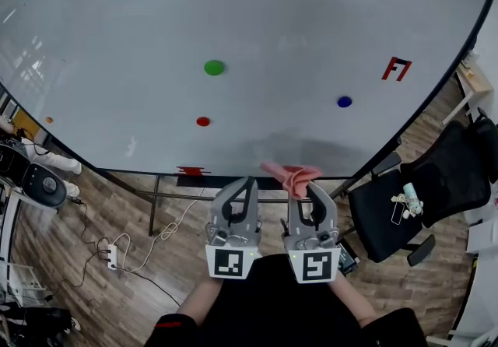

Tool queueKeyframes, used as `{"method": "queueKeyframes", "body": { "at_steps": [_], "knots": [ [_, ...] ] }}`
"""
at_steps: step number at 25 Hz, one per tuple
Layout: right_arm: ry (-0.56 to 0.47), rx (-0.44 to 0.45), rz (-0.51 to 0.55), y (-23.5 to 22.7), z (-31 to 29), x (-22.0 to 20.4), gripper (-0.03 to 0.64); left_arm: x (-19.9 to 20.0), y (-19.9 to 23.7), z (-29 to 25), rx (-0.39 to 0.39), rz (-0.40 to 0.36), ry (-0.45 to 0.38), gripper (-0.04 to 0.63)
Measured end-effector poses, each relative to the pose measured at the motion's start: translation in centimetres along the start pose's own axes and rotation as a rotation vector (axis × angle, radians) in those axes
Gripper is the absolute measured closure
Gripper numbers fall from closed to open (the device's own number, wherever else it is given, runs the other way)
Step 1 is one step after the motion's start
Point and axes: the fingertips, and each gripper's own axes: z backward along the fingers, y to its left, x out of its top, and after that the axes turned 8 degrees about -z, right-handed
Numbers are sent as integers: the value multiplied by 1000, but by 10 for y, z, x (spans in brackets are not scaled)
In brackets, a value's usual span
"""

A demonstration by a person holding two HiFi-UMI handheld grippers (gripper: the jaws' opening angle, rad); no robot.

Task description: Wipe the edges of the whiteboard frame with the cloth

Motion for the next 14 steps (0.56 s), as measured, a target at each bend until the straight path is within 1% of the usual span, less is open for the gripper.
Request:
{"method": "queueKeyframes", "body": {
  "at_steps": [10, 14],
  "knots": [
    [13, 5, 15, 3, 0, -5, 568, -4, -2, 1, -8, 6, 8, 598],
    [13, -1, 13, 2, 0, -6, 568, -4, -2, 1, -7, 0, -2, 598]
  ]
}}
